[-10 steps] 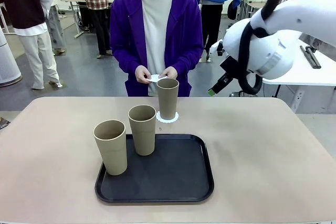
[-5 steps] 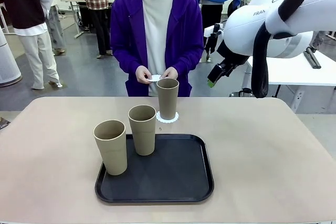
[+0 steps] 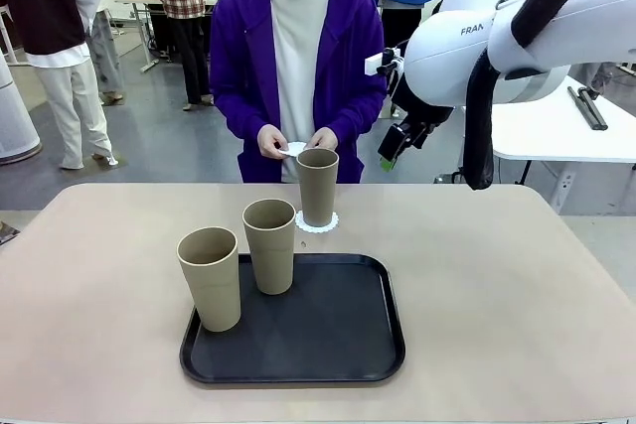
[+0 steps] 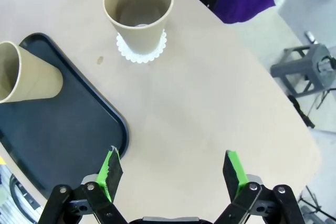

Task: Place coasters on the table and set cups on them.
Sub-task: Pick up one Reusable plastic cup and place it on a coaster set by the human, then take one Reusable plastic cup from the Flat Tray and place it on a coaster set by the human.

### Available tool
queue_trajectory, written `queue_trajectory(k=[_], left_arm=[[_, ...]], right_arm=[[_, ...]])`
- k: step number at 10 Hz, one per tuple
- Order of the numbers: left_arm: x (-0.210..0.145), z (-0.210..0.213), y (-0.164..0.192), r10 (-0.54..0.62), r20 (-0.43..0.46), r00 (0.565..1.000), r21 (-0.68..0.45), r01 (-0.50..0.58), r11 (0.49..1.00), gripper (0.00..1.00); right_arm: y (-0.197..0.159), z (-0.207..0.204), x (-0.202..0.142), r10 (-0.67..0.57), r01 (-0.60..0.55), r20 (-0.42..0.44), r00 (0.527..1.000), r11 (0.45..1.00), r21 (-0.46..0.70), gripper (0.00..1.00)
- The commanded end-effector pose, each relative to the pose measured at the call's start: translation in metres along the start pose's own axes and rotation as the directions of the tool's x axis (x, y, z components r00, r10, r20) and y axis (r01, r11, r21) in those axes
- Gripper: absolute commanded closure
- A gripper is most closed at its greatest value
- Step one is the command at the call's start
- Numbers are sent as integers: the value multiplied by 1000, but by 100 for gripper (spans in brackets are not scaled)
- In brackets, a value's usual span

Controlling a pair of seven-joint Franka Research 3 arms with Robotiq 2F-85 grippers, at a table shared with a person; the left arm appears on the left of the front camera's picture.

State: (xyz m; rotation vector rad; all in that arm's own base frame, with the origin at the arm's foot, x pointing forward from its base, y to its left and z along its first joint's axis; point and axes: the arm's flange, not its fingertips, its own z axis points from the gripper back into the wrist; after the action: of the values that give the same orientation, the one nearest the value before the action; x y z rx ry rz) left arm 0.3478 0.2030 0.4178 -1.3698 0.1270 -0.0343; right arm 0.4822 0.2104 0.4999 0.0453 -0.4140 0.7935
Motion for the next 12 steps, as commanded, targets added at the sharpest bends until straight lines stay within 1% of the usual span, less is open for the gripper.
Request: queue_trajectory(k=[1,10,11,12], left_arm=[[-1,1,-2,-9,10,1000,-8,9,1000,0],[-1,1,-2,-9,10,1000,-8,9,1000,0],[-1,1,-2,-9,10,1000,-8,9,1000,0],[-1,1,-2,-9,10,1000,-8,9,1000,0]], right_arm=[[-2,0,-5,3,-3,17,1000,1000,0,0],[-2,0,-5,3,-3,17,1000,1000,0,0],[-2,0,-1,-4,4,1,1000,1000,-1,0],[-20,15,-20,-133,134,9,991,989,-59,0]])
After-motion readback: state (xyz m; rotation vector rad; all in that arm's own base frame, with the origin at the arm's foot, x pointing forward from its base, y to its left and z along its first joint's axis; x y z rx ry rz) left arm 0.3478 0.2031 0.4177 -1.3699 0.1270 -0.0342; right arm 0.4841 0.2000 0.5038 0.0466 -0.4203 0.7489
